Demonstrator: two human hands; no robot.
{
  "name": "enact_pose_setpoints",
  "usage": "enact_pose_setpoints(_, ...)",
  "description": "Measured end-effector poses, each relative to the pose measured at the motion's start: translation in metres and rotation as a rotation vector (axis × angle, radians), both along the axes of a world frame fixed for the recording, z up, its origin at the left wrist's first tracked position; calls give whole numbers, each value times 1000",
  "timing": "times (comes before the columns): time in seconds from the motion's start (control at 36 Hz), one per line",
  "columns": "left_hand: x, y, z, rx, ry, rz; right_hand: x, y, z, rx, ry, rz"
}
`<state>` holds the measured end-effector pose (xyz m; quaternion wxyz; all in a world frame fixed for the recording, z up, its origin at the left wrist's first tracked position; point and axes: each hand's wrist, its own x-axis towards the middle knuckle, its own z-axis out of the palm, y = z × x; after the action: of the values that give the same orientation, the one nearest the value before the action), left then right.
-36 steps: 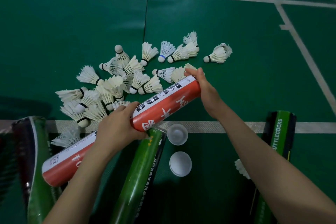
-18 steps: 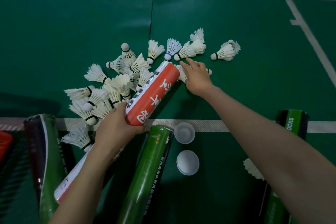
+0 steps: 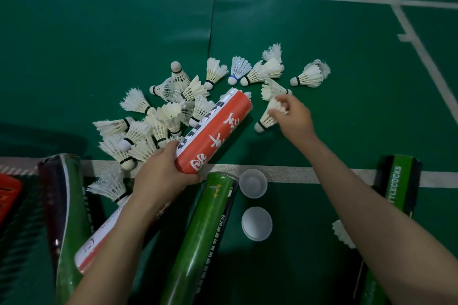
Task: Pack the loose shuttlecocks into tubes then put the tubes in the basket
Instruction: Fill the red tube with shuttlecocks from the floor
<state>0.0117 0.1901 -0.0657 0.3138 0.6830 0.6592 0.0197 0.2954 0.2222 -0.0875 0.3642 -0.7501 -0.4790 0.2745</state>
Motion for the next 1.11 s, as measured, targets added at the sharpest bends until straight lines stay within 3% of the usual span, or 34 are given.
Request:
enact_pose_setpoints(0.17, 6, -1, 5, -42, -30, -112, 17, -11, 31, 270, 419, -259)
enact_pose_setpoints(0.28, 13, -3, 7, -29, -53, -173, 21, -9, 47, 285, 549, -287)
enact_pose_setpoints(0.58, 18, -8, 10, 14, -154, -199, 7, -24, 40, 166, 525, 69)
enact_pose_setpoints(0.78, 19, -10, 9, 69, -115, -184, 5, -32, 32, 102, 611, 93)
enact_pose_setpoints(0.92, 29, -12, 13, 98, -35, -239, -5, -47, 30, -13, 499, 147)
enact_pose_setpoints(1.0, 36, -15, 15, 99, 47, -265, -4, -58, 23, -24, 576, 97)
enact_pose_setpoints(1.11, 52, -18, 21, 87, 96, -343, 6, -67, 14, -43, 703, -131)
